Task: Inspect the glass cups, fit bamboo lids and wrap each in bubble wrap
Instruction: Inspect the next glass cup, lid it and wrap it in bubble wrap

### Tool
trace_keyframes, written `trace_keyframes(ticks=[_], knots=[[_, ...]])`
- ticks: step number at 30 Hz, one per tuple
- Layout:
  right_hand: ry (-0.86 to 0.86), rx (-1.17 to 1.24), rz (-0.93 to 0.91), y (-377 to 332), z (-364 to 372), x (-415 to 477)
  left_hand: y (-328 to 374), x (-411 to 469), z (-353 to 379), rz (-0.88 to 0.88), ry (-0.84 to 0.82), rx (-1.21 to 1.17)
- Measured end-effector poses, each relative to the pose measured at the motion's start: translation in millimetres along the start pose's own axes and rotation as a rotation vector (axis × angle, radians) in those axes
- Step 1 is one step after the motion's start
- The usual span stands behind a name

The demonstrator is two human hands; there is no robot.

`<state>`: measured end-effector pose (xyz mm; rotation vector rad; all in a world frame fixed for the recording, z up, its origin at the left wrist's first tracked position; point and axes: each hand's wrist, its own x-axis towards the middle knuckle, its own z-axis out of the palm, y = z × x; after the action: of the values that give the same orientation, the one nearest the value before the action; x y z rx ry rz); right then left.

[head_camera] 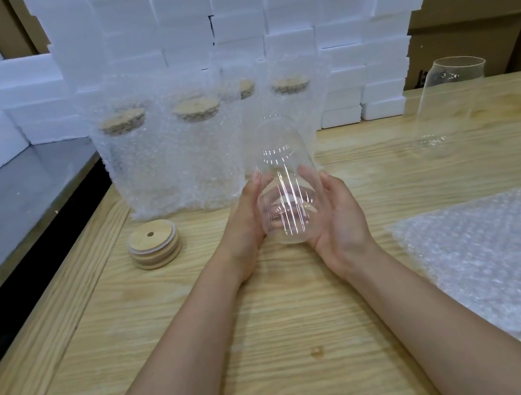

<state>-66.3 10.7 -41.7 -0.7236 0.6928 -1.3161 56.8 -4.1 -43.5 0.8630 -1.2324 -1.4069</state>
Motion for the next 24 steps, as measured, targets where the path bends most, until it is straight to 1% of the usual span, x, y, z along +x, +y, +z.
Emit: trace_keyframes(ticks=[4, 6, 10, 12, 17, 22, 24], knots=[[0.030, -0.161, -0.045, 1.0, -1.7, -0.7, -2.6, -1.6, 0.7, 0.042, 0.027, 0.005], [0.038, -0.230, -0.061, 0.1, -2.4, -0.2, -1.1, -2.7, 3.0, 0.045, 0.068, -0.027], [0.021, -0.248, -0.092, -2.1, -3.7, -0.4, -0.2, -4.9, 8.7, 0.072, 0.129, -0.141], [0.025, -0.295, -0.120, -2.7, -4.1, 0.3, 1.3, -5.5, 9.9, 0.073, 0.164, -0.182], [0.170, -0.328, -0.236, -4.2, 0.7, -4.1, -0.9, -5.1, 8.9, 0.065, 0.239, -0.179], [0.095, -0.538, -0.246, 0.1, 2.2, -4.4, -2.6, -4.8, 7.9, 0.124, 0.290, -0.121], [0.106, -0.566, -0.231, 2.6, 3.7, -4.8, -3.7, -4.0, 7.9, 0.131, 0.309, -0.104]])
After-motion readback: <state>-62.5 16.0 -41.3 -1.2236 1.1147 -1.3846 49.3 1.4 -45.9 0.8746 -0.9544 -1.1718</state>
